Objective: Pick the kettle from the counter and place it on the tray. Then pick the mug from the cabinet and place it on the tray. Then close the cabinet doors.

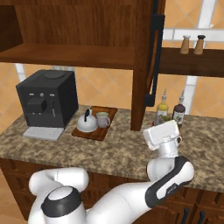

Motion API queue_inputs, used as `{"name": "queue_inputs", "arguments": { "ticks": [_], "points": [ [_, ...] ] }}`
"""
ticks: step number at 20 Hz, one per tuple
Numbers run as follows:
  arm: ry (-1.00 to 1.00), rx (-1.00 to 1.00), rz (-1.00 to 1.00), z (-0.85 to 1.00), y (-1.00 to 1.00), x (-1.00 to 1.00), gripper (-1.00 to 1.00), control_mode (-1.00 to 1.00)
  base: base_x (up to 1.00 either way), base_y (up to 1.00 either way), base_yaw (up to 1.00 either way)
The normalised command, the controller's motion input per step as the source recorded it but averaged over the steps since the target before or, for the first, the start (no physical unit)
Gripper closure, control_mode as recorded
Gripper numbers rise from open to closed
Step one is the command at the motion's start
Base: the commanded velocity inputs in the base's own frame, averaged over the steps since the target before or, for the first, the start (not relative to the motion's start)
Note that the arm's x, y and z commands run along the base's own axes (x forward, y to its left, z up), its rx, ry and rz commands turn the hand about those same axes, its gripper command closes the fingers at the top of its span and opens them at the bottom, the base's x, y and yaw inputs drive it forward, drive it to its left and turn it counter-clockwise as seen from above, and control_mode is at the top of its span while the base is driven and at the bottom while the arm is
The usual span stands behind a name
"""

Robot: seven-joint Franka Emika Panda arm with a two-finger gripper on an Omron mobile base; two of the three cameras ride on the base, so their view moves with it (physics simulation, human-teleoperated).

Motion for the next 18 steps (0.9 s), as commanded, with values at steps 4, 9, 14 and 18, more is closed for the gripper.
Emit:
{"name": "queue_inputs", "arguments": {
  "ticks": [4, 9, 14, 18],
  "points": [
    [-0.06, 0.16, 0.01, 0.00, -0.54, 0.00, 1.00, -1.00, 0.00, 0.00, 0.00],
    [-0.03, 0.03, 0.01, 0.10, -0.36, 0.00, 1.00, -1.00, 0.00, 0.00, 0.00],
    [-0.01, 0.00, 0.00, 0.27, -0.16, 0.00, 1.00, -1.00, 0.00, 0.00, 0.00],
    [0.00, 0.00, 0.00, 0.33, 0.09, 0.00, 1.00, -1.00, 0.00, 0.00, 0.00]
  ]
}}
